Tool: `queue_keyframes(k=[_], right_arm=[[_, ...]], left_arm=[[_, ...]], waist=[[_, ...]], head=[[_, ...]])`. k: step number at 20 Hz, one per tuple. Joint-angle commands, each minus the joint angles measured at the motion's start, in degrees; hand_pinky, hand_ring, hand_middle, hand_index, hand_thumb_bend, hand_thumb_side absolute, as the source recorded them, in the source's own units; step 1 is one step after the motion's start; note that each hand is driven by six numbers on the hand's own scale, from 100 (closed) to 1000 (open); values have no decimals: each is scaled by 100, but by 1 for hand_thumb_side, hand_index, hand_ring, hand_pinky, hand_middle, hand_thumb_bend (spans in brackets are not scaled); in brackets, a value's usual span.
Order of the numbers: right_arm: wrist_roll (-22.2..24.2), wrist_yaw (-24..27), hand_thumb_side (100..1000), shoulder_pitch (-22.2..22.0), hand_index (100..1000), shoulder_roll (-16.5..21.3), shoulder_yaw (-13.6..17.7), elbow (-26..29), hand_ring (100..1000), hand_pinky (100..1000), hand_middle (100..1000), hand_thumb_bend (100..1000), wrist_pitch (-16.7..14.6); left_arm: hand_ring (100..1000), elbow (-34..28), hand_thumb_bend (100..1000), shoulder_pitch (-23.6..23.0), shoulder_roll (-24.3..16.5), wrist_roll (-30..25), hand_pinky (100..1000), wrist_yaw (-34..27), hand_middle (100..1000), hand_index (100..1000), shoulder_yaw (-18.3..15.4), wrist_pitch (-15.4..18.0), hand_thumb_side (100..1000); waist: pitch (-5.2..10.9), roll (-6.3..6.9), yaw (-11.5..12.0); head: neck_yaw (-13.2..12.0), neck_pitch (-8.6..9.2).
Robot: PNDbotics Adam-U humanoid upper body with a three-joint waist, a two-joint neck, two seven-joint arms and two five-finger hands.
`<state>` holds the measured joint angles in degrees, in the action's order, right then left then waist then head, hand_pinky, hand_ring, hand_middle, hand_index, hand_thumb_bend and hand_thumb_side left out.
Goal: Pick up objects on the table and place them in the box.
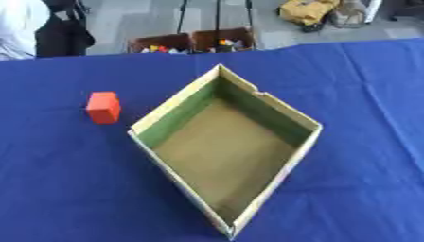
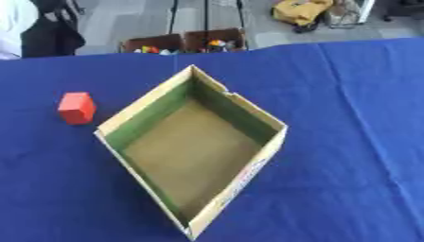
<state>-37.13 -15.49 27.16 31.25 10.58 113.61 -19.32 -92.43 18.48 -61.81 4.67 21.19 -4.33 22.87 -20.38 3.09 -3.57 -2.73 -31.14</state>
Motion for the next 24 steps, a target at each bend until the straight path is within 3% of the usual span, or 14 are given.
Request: queue_keyframes(k=[1, 6, 13, 20, 24], right_arm=[[70, 49, 741, 68, 775, 189, -10, 98, 740, 754, 801, 100, -9], [144, 97, 742, 104, 775, 174, -52, 98, 741, 754, 801, 100, -18], [237, 162, 737, 135, 774, 125, -106, 98, 741, 755, 802, 100, -30], [296, 212, 730, 170, 774, 110, -136, 98, 741, 756, 803, 100, -44], [327, 233, 730, 189, 773, 100, -149, 98, 741, 756, 805, 100, -45]], left_arm=[[910, 399, 211, 290, -329, -271, 771, 274, 944, 1000, 173, 125, 812], [933, 1106, 324, 843, -217, -706, 795, 709, 964, 1000, 539, 444, 784], [922, 2068, 361, 1670, 240, -1298, 788, 1301, 947, 1000, 845, 782, 754], [925, 3034, 390, 2436, 714, -1946, 788, 1867, 956, 1000, 800, 1120, 735], [913, 3240, 442, 2825, 903, -3085, 787, 1675, 929, 1000, 556, 1130, 712]], waist=[[170, 105, -24], [154, 127, -98], [157, 151, -182], [113, 174, -257], [62, 195, -275]], head=[[-79, 34], [-149, 63], [-274, 105], [-403, 177], [-451, 238]])
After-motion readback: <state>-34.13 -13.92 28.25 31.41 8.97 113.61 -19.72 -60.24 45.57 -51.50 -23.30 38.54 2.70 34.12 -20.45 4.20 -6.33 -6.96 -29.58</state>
